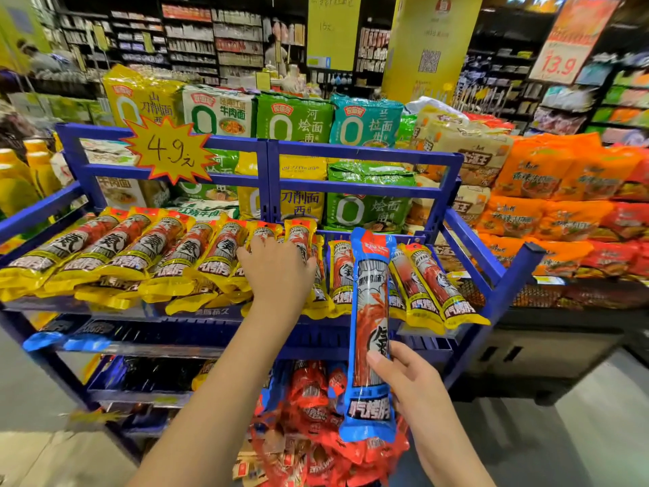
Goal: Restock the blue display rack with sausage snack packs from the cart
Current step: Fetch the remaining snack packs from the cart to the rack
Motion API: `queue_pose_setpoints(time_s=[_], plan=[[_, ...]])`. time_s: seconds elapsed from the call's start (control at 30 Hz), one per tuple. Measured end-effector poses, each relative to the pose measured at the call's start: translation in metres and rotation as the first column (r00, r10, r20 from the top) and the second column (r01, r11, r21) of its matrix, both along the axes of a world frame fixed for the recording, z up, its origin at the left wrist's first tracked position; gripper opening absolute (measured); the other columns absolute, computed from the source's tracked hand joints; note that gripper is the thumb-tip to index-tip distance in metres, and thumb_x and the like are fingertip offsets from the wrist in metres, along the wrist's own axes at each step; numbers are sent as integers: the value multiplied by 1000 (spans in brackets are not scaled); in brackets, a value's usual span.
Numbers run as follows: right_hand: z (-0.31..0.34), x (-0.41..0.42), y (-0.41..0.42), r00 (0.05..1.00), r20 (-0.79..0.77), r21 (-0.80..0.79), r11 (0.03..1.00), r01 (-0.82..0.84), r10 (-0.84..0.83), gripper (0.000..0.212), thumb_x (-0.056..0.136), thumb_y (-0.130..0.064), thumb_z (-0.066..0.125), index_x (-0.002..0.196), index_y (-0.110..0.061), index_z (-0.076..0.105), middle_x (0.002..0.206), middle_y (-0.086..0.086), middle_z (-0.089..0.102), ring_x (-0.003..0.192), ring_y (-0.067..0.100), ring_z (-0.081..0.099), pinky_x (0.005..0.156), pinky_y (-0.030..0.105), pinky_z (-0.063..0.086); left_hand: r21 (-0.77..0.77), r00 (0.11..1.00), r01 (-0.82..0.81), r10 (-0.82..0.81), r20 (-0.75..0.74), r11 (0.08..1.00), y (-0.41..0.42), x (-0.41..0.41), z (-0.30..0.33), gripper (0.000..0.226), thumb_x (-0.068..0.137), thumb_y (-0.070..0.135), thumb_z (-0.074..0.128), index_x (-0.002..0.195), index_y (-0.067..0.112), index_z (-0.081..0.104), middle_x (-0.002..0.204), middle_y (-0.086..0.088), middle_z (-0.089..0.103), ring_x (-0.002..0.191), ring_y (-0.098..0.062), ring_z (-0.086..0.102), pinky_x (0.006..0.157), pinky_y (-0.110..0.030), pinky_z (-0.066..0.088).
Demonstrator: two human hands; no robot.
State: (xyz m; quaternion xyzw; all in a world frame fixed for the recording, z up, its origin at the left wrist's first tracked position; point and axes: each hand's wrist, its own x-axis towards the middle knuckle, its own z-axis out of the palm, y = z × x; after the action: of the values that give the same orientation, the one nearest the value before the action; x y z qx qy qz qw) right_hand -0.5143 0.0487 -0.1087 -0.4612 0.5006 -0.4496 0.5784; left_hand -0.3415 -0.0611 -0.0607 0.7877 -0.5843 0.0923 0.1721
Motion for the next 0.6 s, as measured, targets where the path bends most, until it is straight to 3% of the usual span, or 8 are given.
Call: queue_pose_setpoints(time_s=[0.07,0.17,0.27,0.33,0.4,0.5,0.53,0.6], plan=[[-1,0,2,1000,-5,-8,1000,-12,12,18,86,-23,63,102,-15,66,94,5,74,87,25,71,77,40,58,-55,998,62,-63,-29,997,6,6,3,47,92,50,44,98,7,63,108,-12,60,109,-31,49,84,-41,41],[-2,1,7,999,-13,-26,999,-44,44,19,85,-25,64,101,-15,66,95,6,74,88,25,71,81,42,58,-311,962,199,-245,-118,929,42,19,1,37,94,38,47,112,9,59,107,-7,59,104,-26,51,76,-35,42],[-8,6,15,992,-8,-44,991,-128,128,31,75,-34,66,101,-18,67,96,2,74,89,20,71,74,35,58,-439,837,247,-419,-353,864,111,29,-12,25,92,38,53,109,21,61,100,11,61,97,-7,55,79,-21,44],[-16,13,23,976,2,-39,976,-216,217,33,73,-34,67,102,-19,66,96,-1,74,88,15,71,69,24,55,-342,653,227,-403,-642,912,157,31,-38,20,86,46,58,98,30,62,90,17,65,89,1,59,74,-10,45],[-28,27,31,948,-9,-13,948,-317,317,32,74,-33,76,101,-18,67,97,-2,74,89,11,70,72,22,53,-159,410,232,-244,-879,960,194,29,-74,31,72,54,67,92,31,66,92,8,70,87,-7,64,71,-13,49],[-52,54,46,901,-36,25,902,-432,432,22,68,-25,74,89,-18,71,89,-3,75,80,6,67,72,18,51,50,162,266,6,-987,963,231,33,-119,56,53,50,69,100,20,62,95,-11,69,83,-12,66,75,-21,50],[-59,64,52,881,-47,44,882,-469,471,17,68,-22,75,85,-20,73,86,-4,75,77,5,66,72,18,51,80,88,307,55,-995,948,241,39,-132,52,56,41,71,101,19,58,90,-6,69,78,-1,64,74,-15,48],[-70,83,60,844,-76,79,847,-526,531,13,75,-13,78,84,-20,73,80,-9,74,73,0,63,71,14,49,140,46,408,133,-990,902,262,57,-140,32,74,34,66,98,30,46,92,7,63,72,15,58,77,-7,43]])
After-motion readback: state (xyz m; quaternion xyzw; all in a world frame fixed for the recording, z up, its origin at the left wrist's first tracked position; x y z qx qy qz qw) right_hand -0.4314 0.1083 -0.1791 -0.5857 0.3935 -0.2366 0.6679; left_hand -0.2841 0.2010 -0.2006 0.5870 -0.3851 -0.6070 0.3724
